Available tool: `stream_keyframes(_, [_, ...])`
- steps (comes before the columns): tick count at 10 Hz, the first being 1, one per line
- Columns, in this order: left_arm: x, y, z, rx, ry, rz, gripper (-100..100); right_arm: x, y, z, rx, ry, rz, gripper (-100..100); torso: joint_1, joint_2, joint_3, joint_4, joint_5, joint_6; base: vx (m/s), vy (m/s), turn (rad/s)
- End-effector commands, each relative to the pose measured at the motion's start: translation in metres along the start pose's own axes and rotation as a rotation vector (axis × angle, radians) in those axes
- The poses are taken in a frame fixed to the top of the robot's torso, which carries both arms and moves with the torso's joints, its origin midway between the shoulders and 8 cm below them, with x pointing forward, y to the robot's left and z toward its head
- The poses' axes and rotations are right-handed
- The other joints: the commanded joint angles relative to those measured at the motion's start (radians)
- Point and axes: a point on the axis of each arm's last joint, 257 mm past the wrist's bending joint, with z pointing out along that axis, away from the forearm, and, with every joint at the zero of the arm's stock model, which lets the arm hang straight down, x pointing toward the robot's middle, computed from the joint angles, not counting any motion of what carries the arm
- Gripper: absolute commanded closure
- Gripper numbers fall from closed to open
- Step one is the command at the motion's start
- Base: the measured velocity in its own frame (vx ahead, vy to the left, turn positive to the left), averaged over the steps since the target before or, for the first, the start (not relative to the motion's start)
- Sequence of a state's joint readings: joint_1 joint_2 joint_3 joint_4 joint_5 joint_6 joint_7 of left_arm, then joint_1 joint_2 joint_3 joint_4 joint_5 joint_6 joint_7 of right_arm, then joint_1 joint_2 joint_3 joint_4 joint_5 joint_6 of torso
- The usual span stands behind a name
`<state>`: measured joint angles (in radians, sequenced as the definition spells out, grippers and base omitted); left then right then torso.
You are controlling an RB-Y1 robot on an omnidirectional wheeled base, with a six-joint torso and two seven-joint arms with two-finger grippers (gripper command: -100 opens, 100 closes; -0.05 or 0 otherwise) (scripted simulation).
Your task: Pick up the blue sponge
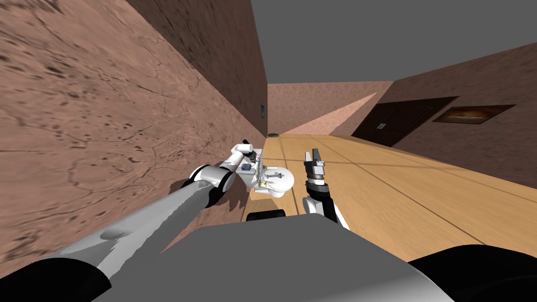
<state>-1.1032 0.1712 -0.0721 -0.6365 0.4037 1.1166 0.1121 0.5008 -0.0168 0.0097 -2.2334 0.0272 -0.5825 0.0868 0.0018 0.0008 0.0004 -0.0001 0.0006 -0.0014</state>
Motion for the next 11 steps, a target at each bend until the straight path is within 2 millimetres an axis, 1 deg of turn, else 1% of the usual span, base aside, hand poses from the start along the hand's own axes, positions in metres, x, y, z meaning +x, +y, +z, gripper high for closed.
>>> stream_keyframes(1, [0.000, 0.017, 0.002, -0.072, -0.013, -0.016, -100, 0.000, 0.000, 0.000, 0.000, 0.000, 0.000, 0, 0.000, 0.000, 0.000, 0.000, 0.000, 0.000, -0.008, 0.033, -0.015])
stream_keyframes(2, [0.002, 0.023, -0.001, -0.109, -0.020, -0.022, -100, 0.000, 0.000, 0.000, 0.000, 0.000, 0.000, 0, 0.000, 0.000, 0.000, 0.000, 0.000, 0.000, -0.018, 0.054, -0.031])
stream_keyframes(4, [-0.003, 0.041, 0.001, -0.176, -0.038, -0.043, -100, 0.000, 0.000, 0.000, 0.000, 0.000, 0.000, 0, 0.001, 0.001, 0.000, 0.000, 0.000, 0.000, -0.012, 0.039, -0.010])
stream_keyframes(6, [-0.001, 0.045, -0.002, -0.203, -0.045, -0.047, -100, 0.000, 0.000, 0.000, 0.000, 0.000, 0.000, 0, 0.000, 0.000, 0.000, 0.000, 0.000, 0.000, 0.001, 0.028, -0.009])
stream_keyframes(7, [-0.004, 0.051, 0.000, -0.219, -0.051, -0.055, -100, 0.000, 0.000, 0.000, 0.000, 0.000, 0.000, 0, 0.000, 0.000, 0.000, 0.000, 0.000, 0.000, 0.000, 0.023, -0.009])
stream_keyframes(8, [-0.006, 0.059, -0.001, -0.253, -0.062, -0.065, -100, 0.000, 0.000, 0.000, 0.000, 0.000, 0.000, 0, 0.000, 0.000, 0.000, 0.000, 0.000, 0.000, -0.001, 0.026, -0.010])
stream_keyframes(9, [-0.006, 0.060, -0.001, -0.255, -0.063, -0.066, -100, 0.000, 0.000, 0.000, 0.000, 0.000, 0.000, 0, 0.000, 0.000, 0.000, 0.000, 0.000, 0.000, -0.002, 0.022, -0.004])
stream_keyframes(10, [-0.008, 0.067, -0.003, -0.285, -0.074, -0.076, -100, 0.000, 0.000, 0.000, 0.000, 0.000, 0.000, 0, 0.000, 0.000, 0.000, 0.000, 0.000, 0.000, -0.002, 0.025, -0.007])
stream_keyframes(11, [-0.008, 0.068, -0.003, -0.286, -0.074, -0.076, -100, 0.000, 0.000, 0.000, 0.000, 0.000, 0.000, 0, 0.000, 0.000, 0.000, 0.000, 0.000, 0.000, -0.002, 0.023, -0.004])
